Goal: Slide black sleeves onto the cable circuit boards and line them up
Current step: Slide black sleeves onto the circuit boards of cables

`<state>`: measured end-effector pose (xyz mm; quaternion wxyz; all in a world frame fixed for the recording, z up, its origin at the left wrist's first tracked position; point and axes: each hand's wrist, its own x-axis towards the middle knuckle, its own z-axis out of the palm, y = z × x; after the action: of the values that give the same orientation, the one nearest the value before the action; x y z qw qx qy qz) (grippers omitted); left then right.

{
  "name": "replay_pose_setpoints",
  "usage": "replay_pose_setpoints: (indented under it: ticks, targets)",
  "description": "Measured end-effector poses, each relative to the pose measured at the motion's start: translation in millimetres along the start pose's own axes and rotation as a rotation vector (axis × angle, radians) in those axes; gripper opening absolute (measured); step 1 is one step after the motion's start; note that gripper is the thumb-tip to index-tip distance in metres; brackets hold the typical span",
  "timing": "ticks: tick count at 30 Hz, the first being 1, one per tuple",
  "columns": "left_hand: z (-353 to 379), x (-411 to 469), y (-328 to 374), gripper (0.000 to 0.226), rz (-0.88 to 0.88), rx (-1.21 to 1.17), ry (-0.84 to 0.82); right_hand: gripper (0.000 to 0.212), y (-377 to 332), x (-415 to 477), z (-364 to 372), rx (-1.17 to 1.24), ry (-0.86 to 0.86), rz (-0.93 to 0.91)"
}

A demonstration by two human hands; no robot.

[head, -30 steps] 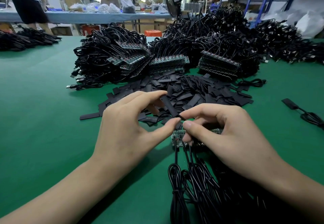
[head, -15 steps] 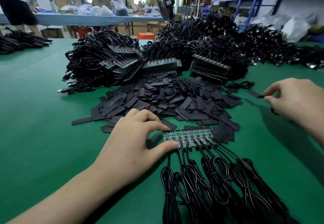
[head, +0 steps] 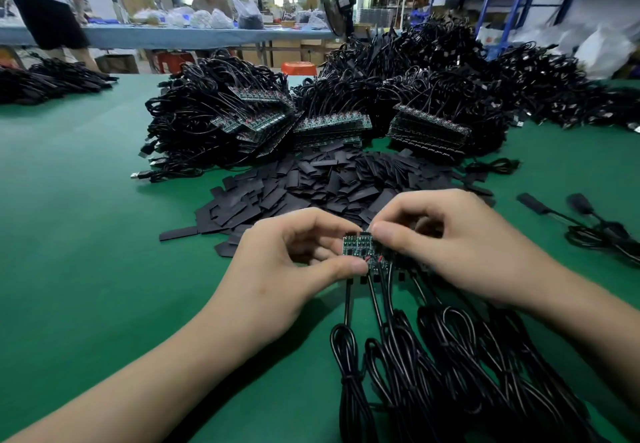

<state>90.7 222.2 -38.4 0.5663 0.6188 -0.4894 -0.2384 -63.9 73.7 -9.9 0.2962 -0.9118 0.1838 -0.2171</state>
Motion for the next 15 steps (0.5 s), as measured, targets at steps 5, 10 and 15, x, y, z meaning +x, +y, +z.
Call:
replay_pose_setpoints:
  ticks: [5, 10, 15]
  targets:
    - [1, 0, -2, 0.034, -0.054, -0.051, 0.030, 0.014, 3, -4, 14, 0.049, -0.007, -0.005]
    - [-3, 2, -1, 0.025, -0.052, -0.063, 0.018, 0.009, 3, -6, 17, 0.108, -0.013, -0.026]
    - [-6, 4, -1, 0.022, -0.078, -0.194, -0.070, 0.007, 3, -5, 11, 0.265, -0.071, -0.034]
